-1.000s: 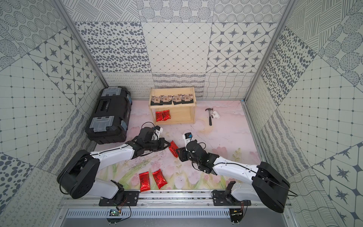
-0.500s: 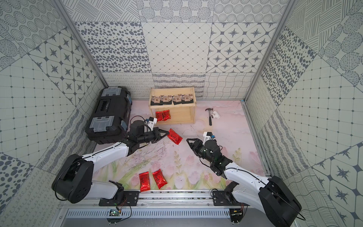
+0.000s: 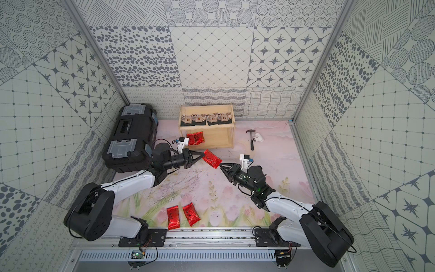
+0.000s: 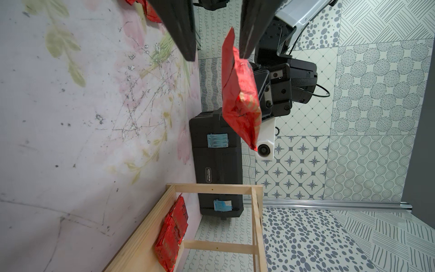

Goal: Place the tea bags on the shelf by color
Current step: Pick up the tea bag from the center of the board, then place the tea bag on the shelf.

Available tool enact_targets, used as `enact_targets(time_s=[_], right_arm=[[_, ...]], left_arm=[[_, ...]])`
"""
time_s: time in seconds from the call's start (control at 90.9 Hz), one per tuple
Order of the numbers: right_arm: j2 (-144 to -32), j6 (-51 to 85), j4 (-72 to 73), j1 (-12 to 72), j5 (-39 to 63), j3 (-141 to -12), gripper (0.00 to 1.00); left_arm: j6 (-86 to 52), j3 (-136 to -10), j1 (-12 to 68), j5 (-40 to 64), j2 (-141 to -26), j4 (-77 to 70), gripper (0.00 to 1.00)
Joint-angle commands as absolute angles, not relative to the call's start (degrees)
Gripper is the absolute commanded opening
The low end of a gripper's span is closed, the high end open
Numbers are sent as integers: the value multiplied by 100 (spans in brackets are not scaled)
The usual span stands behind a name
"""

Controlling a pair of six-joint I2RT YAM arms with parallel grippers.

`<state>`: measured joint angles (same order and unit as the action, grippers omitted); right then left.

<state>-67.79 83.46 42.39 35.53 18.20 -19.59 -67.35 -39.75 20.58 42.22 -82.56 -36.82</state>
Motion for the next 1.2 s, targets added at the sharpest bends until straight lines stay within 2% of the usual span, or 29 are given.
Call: enact_targets(time_s=[0.0, 0.253, 0.462, 0.594, 0.704, 0.748, 0.77, 0.803, 0.847, 0.902, 1.188], right_arm=[[-6899, 8332, 4764, 3532, 2000, -2156, 31], [-7163, 8365, 5093, 3533, 2104, -2249, 22], [-7247, 8472, 5360, 3530, 2071, -2142, 0], [-7195, 8411, 5139, 3533, 1993, -2164, 0], [-7221, 8090, 4228, 3534, 1665, -2446, 0], [-7318, 7982, 3992, 3541, 1404, -2545, 0], [-7397, 7968, 3901, 3535, 1223, -2612, 0], [-7520, 7992, 3857, 3549, 993, -2701, 0], [-7799, 8015, 3854, 3583, 660, -2824, 0], [-8224, 8094, 3833, 3651, 324, -3049, 0], [-10505, 8808, 3923, 3889, -1160, -4771, 0]], left_arm=[[-7254, -3890, 2046, 4550, -8286, -4712, 0], [-7242, -3917, 2039, 4583, -8244, -4711, 0], [-7212, -3911, 2040, 4581, -8235, -4678, 0], [-6914, -4031, 2032, 4579, -8169, -4214, 0], [-6239, -4164, 1944, 4551, -7879, -2945, 38], [-5837, -4178, 1887, 4286, -7630, -2116, 59], [-5590, -4213, 1854, 4104, -7456, -1632, 72], [-5245, -4284, 1816, 3788, -7229, -996, 85], [-4843, -4394, 1754, 3407, -6990, -86, 95], [-4524, -4523, 1687, 3065, -6774, 641, 99], [-3941, -5121, 1388, 2948, -7052, 2182, 98]])
